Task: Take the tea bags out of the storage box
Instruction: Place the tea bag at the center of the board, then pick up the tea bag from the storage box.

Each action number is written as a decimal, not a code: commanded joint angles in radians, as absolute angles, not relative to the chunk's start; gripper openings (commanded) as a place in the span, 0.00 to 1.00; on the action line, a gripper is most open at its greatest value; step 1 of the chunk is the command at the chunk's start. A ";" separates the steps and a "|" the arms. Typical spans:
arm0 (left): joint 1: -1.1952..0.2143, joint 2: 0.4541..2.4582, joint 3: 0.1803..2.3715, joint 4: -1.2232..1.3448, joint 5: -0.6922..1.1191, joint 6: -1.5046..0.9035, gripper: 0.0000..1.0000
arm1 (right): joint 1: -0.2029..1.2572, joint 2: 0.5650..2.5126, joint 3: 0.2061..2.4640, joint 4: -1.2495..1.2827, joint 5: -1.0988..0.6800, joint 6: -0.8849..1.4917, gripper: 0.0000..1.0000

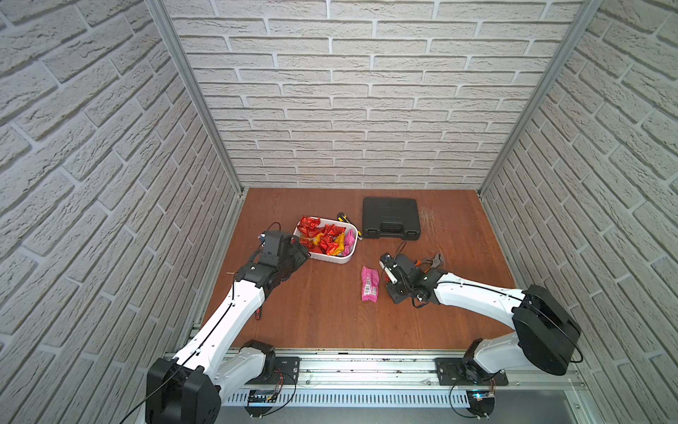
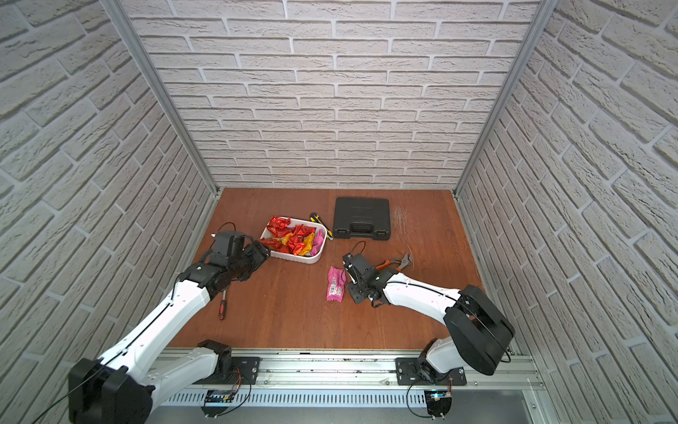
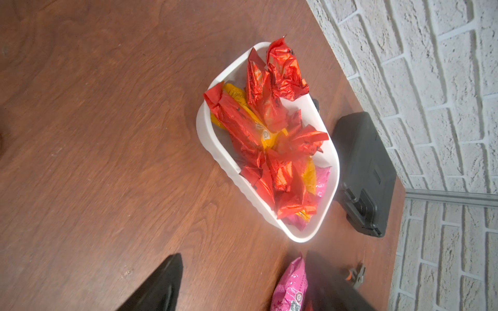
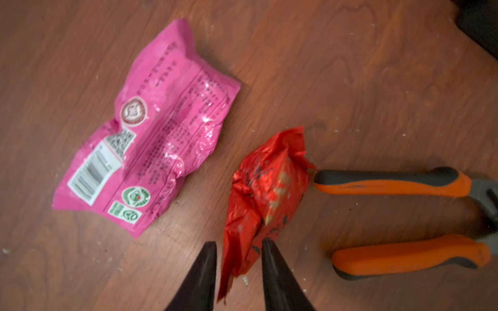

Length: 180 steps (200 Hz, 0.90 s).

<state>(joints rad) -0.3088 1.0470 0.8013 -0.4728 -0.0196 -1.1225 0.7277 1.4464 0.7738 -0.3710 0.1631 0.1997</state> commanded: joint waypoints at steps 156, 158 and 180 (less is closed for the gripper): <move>-0.449 1.542 1.201 -0.554 -0.167 -0.867 0.55 | 0.652 1.245 0.894 -0.367 0.058 0.491 0.52; -0.449 1.548 1.205 -0.551 -0.165 -0.869 0.55 | 0.652 1.242 0.892 -0.367 0.058 0.493 0.52; -0.447 1.610 1.245 -0.516 -0.136 -0.870 0.54 | 0.649 1.225 0.881 -0.373 0.066 0.503 0.52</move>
<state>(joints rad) -0.4473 1.5600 1.1908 -0.5678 -0.1513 -0.8894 0.6552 1.2503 0.9012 -0.3992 0.0448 0.4488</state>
